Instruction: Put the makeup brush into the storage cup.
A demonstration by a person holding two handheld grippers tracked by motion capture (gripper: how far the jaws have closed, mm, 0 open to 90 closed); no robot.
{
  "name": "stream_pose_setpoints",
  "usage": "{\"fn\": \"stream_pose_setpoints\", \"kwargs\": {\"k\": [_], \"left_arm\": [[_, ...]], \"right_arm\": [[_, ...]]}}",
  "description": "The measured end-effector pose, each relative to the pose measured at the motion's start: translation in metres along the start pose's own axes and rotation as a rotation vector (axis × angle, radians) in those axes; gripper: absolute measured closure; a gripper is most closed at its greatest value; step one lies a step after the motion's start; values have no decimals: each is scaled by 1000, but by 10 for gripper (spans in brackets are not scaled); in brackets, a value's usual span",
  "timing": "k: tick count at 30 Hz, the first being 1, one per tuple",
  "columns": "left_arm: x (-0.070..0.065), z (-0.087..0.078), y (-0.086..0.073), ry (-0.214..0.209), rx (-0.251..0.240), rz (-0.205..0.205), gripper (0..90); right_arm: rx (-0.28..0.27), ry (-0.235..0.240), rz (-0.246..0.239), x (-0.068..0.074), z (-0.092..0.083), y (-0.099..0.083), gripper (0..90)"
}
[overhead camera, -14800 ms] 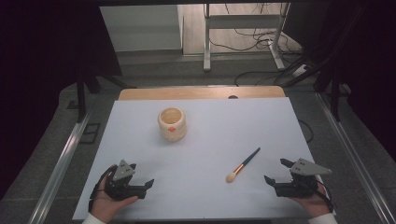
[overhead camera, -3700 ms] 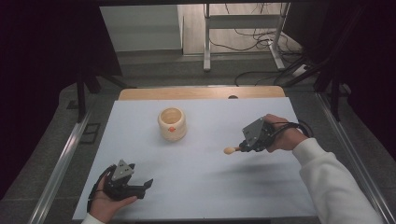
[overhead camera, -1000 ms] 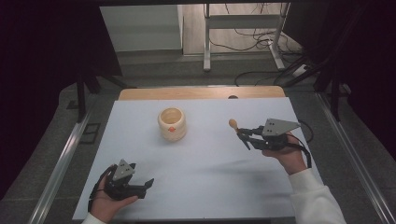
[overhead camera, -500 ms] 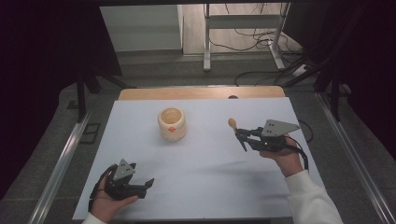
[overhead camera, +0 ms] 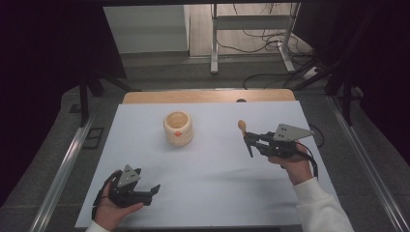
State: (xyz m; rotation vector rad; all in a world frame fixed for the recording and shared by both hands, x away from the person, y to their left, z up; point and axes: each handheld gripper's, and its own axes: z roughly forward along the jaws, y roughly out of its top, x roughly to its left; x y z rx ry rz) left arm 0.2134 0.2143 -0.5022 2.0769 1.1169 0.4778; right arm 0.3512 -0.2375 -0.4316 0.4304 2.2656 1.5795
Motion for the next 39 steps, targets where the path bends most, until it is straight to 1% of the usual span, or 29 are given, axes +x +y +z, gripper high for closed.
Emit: {"fn": "stream_pose_setpoints", "kwargs": {"k": [2,4,7,8,9,10,14,16,17,20,21,24,30,33,39], "left_arm": [[0,0,1,-2,-3,1,123],[-3,0,6,-11,-14,5,123],[-9,1,13,-23,-25,22,123],[-9,1,13,-23,-25,22,123],[-14,1,18,-31,-32,39,123],[-14,1,18,-31,-32,39,122],[-21,4,28,-49,-43,55,123],[-22,4,30,-53,-48,55,123],[-24,6,35,-57,-53,60,123],[-30,9,43,-69,-67,74,123],[-30,9,43,-69,-67,74,123],[-38,14,52,-87,-72,96,123],[-44,21,61,-107,-77,105,124],[-48,26,69,-118,-82,110,125],[-53,32,76,-127,-86,119,124]], "right_arm": [[2,0,0,0,0,0,794],[-1,1,4,1,2,0,793],[-2,5,4,2,3,0,794],[-2,5,4,2,3,0,794],[-3,12,-1,3,4,1,793],[-3,12,-1,3,4,1,793],[-4,15,-4,5,5,1,793],[-5,15,-4,5,6,1,794],[-4,20,-2,5,6,1,794],[-1,23,-4,6,7,1,793],[-1,23,-4,6,7,1,793],[-4,25,-3,7,7,1,793],[-4,31,-5,7,8,1,794],[-4,31,-2,7,7,1,793],[-5,34,-4,7,8,0,793]]}}
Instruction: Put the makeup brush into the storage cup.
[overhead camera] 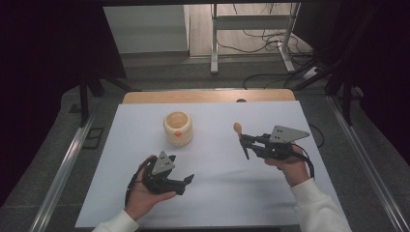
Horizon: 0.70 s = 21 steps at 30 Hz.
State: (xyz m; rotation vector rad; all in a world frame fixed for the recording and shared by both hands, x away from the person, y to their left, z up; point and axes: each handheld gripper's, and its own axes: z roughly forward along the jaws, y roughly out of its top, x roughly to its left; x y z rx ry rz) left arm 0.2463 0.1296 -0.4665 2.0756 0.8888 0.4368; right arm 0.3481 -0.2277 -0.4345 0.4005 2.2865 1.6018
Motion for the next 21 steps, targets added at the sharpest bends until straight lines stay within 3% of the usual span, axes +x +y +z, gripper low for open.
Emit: {"fn": "stream_pose_setpoints", "kwargs": {"k": [21], "left_arm": [[-10,24,25,-36,-22,-6,128]], "right_arm": [[-12,0,3,-1,-2,1,793]]}}
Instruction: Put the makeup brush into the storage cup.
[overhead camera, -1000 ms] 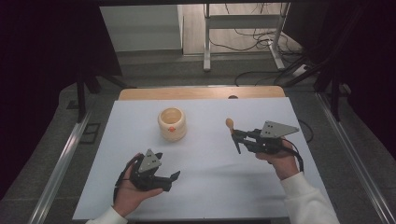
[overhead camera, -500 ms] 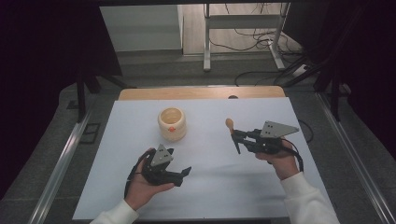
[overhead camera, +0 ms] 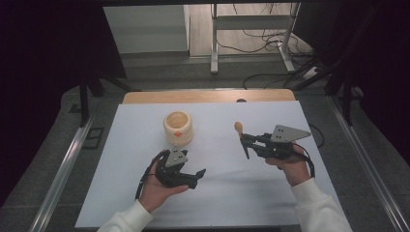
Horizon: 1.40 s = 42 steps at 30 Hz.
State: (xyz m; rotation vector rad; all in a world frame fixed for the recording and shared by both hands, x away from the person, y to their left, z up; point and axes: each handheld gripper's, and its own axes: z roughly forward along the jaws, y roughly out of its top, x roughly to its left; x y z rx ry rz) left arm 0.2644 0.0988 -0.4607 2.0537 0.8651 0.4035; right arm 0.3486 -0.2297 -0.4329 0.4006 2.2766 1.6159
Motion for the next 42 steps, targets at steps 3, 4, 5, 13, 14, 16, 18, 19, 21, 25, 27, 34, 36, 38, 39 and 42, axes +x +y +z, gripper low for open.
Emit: {"fn": "stream_pose_setpoints", "kwargs": {"k": [3,4,5,13,14,16,18,19,21,25,27,34,36,38,39,42], "left_arm": [[-2,3,3,-4,-6,7,128],[-3,3,4,-7,-8,7,128],[-4,5,6,-7,-14,9,128],[-6,10,15,-16,-29,12,129],[-6,11,15,-21,-31,9,129],[-7,14,17,-28,-36,2,129],[-7,16,18,-30,-40,0,129],[-8,17,19,-32,-40,-1,129],[-9,19,20,-33,-42,-1,130],[-11,24,23,-40,-45,8,132],[-11,28,26,-44,-50,4,133],[-14,41,32,-63,-73,-7,137],[-15,46,34,-70,-83,-12,140],[-17,52,36,-77,-94,-15,141],[-18,54,36,-80,-101,-14,142],[-20,58,38,-88,-112,-9,146]], "right_arm": [[-3,0,1,0,0,0,793],[-3,-2,2,0,0,0,793],[-3,-2,3,0,0,0,793],[-5,4,4,0,2,0,793],[-7,4,3,0,2,0,793],[-6,3,5,0,2,0,793],[-8,4,7,0,2,0,793],[-7,2,7,0,2,0,793],[-5,5,5,0,3,0,793],[-8,7,7,1,3,1,793],[-12,6,9,1,4,1,793],[-18,6,10,1,4,1,793],[-17,5,9,1,3,1,793],[-17,6,10,1,3,1,793],[-17,5,11,0,3,1,793],[-18,5,12,0,3,1,793]]}}
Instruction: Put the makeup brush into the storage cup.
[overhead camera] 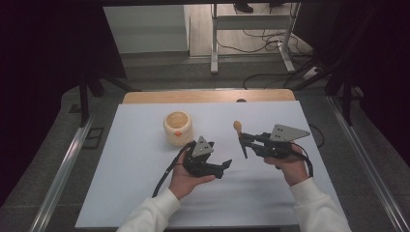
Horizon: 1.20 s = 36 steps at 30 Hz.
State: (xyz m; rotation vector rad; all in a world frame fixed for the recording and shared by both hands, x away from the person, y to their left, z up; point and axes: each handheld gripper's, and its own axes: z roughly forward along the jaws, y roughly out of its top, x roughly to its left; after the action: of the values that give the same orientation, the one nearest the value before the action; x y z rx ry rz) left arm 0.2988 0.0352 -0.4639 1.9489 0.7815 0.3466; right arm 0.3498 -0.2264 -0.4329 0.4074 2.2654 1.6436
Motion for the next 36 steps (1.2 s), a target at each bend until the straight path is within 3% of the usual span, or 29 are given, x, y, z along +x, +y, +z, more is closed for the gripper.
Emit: {"fn": "stream_pose_setpoints", "kwargs": {"k": [12,24,36], "left_arm": [[-6,19,4,-27,-41,-12,158],[-5,39,5,-54,-77,-65,174],[-13,50,8,-58,-102,-54,272]], "right_arm": [[-13,-2,7,-1,-1,1,793],[-10,0,10,-1,-1,0,793],[-12,2,13,0,0,-1,793]]}}
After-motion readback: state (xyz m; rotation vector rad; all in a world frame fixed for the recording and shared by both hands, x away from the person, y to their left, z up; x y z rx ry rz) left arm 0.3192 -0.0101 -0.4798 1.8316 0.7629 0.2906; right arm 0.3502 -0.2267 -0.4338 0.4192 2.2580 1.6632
